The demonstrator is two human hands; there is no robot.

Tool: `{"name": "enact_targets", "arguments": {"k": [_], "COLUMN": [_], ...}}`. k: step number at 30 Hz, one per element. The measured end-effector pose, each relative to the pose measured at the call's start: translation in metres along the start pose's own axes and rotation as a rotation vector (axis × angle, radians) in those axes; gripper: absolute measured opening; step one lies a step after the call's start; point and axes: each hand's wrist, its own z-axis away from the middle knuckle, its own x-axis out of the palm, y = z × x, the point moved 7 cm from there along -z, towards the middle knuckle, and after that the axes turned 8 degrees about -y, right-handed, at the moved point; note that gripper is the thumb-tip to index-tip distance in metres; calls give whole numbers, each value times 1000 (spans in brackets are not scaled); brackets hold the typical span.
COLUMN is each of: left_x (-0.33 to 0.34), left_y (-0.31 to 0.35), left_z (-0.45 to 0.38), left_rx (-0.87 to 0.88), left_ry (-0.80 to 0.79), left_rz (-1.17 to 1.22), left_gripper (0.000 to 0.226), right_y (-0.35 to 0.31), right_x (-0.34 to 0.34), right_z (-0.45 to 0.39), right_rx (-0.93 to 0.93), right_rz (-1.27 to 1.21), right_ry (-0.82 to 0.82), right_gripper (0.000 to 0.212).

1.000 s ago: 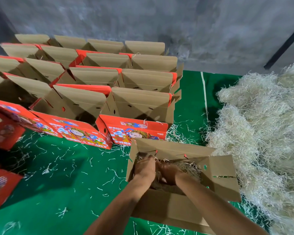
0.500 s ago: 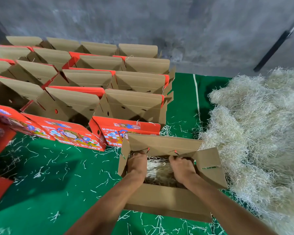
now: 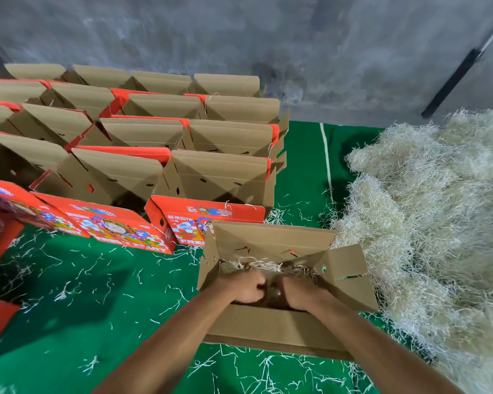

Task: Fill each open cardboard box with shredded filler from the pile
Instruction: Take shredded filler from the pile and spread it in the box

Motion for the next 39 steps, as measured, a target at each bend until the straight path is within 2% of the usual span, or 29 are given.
{"name": "enact_targets", "arguments": {"k": [1,4,5,8,10,13,15,18,21,23,26,28,29,31,33,35,38,39], "left_x": [10,20,22,22,20,-3,-15,0,21,25,21,19,16,2,-7,-4,16,23], "left_y": [-11,-49,-52,-46,-41,-22,-2,18,5,-11,-21,-15,-11,0,4,3,-7,-13], "left_z": [-2,6,7,0,-5,-5,-5,-17,-28,-29,-24,-21,-21,-16,-14,-15,-18,-21], "left_rx": [-91,-502,-556,-543,-466,-275,-159,-70,-162,-227,-299,-272,-252,-201,-182,-258,-409,-420], "left_ry": [-80,-162,-199,-241,-203,8,151,92,-59,-113,-147,-144,-103,85,218,179,18,-12], "left_rz": [-85,-287,-361,-490,-470,-361,-325,-383,-485,-479,-427,-336,-284,-200,-127,-182,-325,-359], "left_gripper": [17,36,38,37,36,30,30,32,29,31,40,40,37,30,33,37,40,40], "right_y": [0,12,15,16,14,11,15,16,31,39,28,19,17,12,2,-7,-12,-10], "right_x": [3,8,9,7,6,-13,-31,-21,17,26,17,7,3,-10,-26,-26,-1,9], "right_z": [-1,-4,-6,-9,-8,-5,-6,-12,-15,-12,-18,-18,-18,-18,-16,-18,-18,-23], "right_rx": [-24,61,85,115,109,95,138,205,339,396,261,211,195,181,144,40,-97,-94], "right_rz": [7,79,91,143,131,54,112,97,-33,-53,-44,25,52,96,183,162,-79,-71], "right_ry": [-27,-123,-147,-170,-178,-61,48,-15,-233,-315,-208,-146,-125,-58,40,83,-23,-71], "right_gripper": [57,64,62,61,59,41,30,36,39,42,50,50,50,46,41,42,52,57]}}
